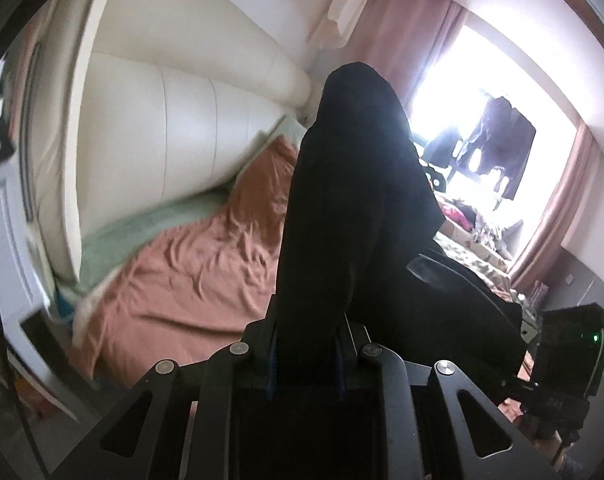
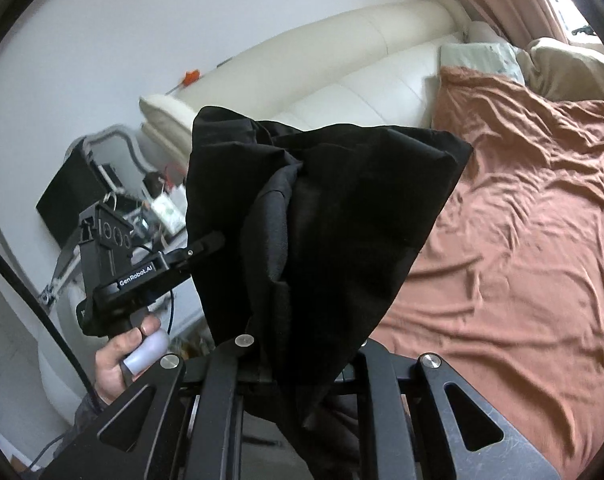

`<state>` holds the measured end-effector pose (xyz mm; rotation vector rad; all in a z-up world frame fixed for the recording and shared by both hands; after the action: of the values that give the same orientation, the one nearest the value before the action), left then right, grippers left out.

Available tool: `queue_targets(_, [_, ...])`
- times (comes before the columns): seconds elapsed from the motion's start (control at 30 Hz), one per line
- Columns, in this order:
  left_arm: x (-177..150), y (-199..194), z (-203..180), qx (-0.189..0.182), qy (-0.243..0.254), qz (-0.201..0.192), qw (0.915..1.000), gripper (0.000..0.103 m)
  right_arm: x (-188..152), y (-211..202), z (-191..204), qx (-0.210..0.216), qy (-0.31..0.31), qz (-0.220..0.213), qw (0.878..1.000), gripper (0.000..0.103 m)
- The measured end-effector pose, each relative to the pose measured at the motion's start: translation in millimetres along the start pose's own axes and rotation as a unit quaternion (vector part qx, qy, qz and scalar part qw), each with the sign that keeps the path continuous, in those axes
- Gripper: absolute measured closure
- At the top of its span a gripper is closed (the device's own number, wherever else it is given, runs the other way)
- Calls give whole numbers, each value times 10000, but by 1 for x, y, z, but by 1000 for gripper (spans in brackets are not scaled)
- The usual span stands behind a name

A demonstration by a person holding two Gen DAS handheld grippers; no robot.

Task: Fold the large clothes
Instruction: 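Carry the held jacket with both tools toward the bed's headboard end, then lower the jacket onto the bedsheet and open both tools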

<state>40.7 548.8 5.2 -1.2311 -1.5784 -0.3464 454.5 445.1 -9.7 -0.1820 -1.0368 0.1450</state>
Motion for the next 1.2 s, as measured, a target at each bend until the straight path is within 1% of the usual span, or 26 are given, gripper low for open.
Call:
queue_targets(0.1, [25, 14, 13, 176, 156, -16, 9997, 81, 19, 24, 4, 87, -28, 1, 10000, 92])
queue_targets(0.17, [34, 21, 20, 286, 289, 9, 9992, 81, 27, 40, 6, 155, 3, 55, 9999, 92])
queue_targets(0.27, [46, 30, 32, 454, 434, 71, 9980, 81, 30, 61, 13, 365, 92, 151, 9992, 92])
queue_targets(0.33, [53, 40, 40, 648, 588, 168, 9960, 81, 29, 75, 13, 496, 166, 221, 9984, 92])
queue_targets(0.4, [56, 54, 47, 902, 672, 339, 9931, 81, 25, 95, 8, 625, 353, 322, 9969, 92])
queue_targets(0.47, [56, 73, 59, 1064, 657, 516, 9908, 81, 22, 114, -1, 648, 591, 401, 9953, 92])
queue_targets(0.53, [55, 92, 67, 1189, 768, 612, 9880, 81, 18, 129, -21, 669, 826, 451, 9933, 92])
queue_targets(0.6, [49, 115, 73, 1261, 1018, 672, 9845, 81, 15, 143, -37, 628, 988, 481, 9920, 92])
queue_targets(0.63, [44, 127, 76, 1246, 1043, 722, 9841, 81, 14, 150, -48, 597, 1050, 492, 9915, 92])
queue_targets(0.77, [25, 177, 89, 1204, 947, 958, 9835, 81, 6, 170, -83, 388, 1188, 503, 9909, 92])
queue_targets(0.9, [14, 215, 97, 1331, 886, 1079, 9812, 81, 3, 183, -107, 257, 1226, 516, 9908, 92])
queue_targets(0.97, [10, 227, 101, 1401, 960, 1155, 9787, 80, 1, 192, -116, 237, 1240, 526, 9906, 92])
queue_targets(1.0, [7, 233, 105, 1499, 1041, 1202, 9758, 74, -3, 196, -122, 208, 1249, 538, 9905, 92])
queue_targets(1.03, [5, 236, 111, 1674, 1113, 1224, 9719, 70, -6, 203, -130, 152, 1283, 580, 9899, 92])
queue_targets(1.1, [8, 237, 123, 2115, 1165, 1167, 9634, 70, -13, 216, -153, 27, 1393, 649, 9881, 92])
queue_targets(1.13, [11, 231, 127, 2234, 1091, 1064, 9627, 70, -19, 225, -168, -160, 1515, 731, 9856, 92])
queue_targets(1.17, [13, 225, 129, 2245, 1006, 955, 9646, 70, -23, 233, -183, -306, 1675, 812, 9820, 92])
queue_targets(1.2, [12, 220, 127, 2191, 956, 926, 9666, 70, -29, 241, -197, -443, 1911, 918, 9763, 91])
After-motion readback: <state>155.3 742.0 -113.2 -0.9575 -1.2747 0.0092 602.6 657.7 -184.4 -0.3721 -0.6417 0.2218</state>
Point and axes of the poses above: each gripper's, at about its wrist camera, not at the fingertips, and y roughly the way its jaws point, z to its left, x to its top, the point moved 9 cm from there along y, roughly the way its jaws point, and after that the axes turned 5 degrees about -z, right-handed, at the moved point
